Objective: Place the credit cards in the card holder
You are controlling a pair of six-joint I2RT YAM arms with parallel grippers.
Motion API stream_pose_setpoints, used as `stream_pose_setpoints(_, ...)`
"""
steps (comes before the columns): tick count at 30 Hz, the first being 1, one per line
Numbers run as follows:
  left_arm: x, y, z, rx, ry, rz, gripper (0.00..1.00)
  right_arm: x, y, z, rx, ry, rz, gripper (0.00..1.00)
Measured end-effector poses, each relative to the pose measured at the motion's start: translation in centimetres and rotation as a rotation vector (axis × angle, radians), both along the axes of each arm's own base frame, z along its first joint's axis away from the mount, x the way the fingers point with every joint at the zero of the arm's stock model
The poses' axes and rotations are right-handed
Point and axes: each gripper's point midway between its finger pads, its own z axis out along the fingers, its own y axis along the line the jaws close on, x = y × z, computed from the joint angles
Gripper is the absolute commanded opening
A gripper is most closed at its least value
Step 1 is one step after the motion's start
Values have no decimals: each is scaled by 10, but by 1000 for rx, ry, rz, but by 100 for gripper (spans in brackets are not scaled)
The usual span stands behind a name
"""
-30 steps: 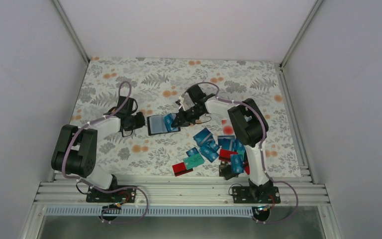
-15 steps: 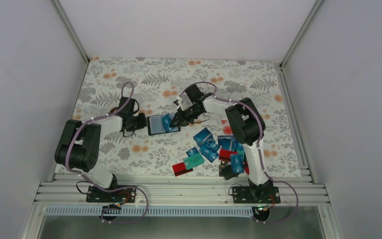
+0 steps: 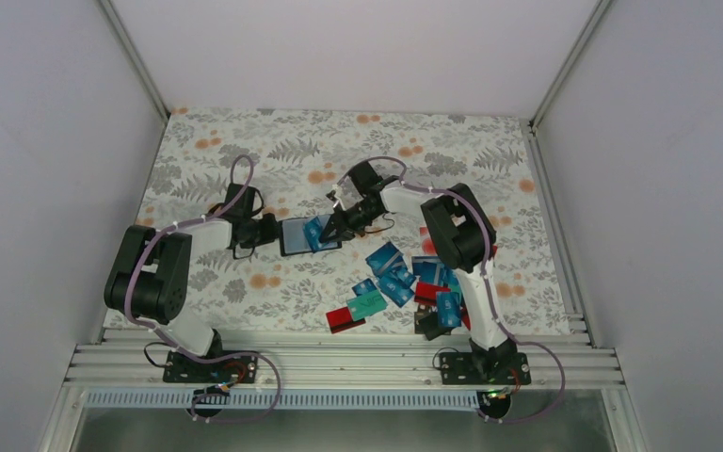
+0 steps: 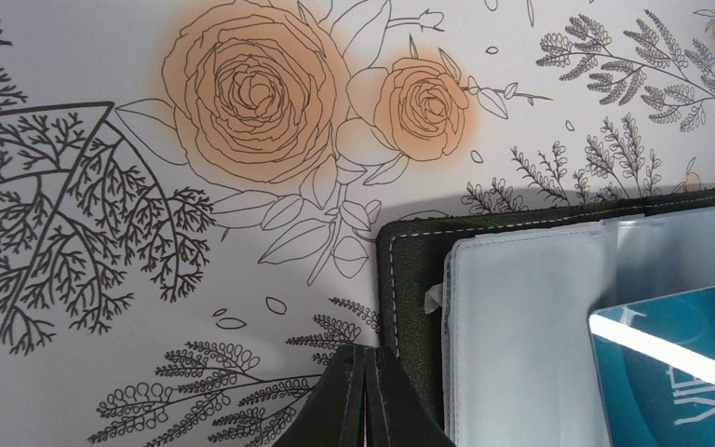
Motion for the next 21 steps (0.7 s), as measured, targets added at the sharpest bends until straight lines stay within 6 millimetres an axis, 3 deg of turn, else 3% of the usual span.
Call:
stream_pose_setpoints(14, 0, -2, 0, -14, -7, -7, 2, -7, -8, 20, 11, -7, -17, 4)
stream_pose_setpoints(21, 1, -3, 0, -18, -8, -9, 2, -10, -11, 15, 0, 12, -25, 4)
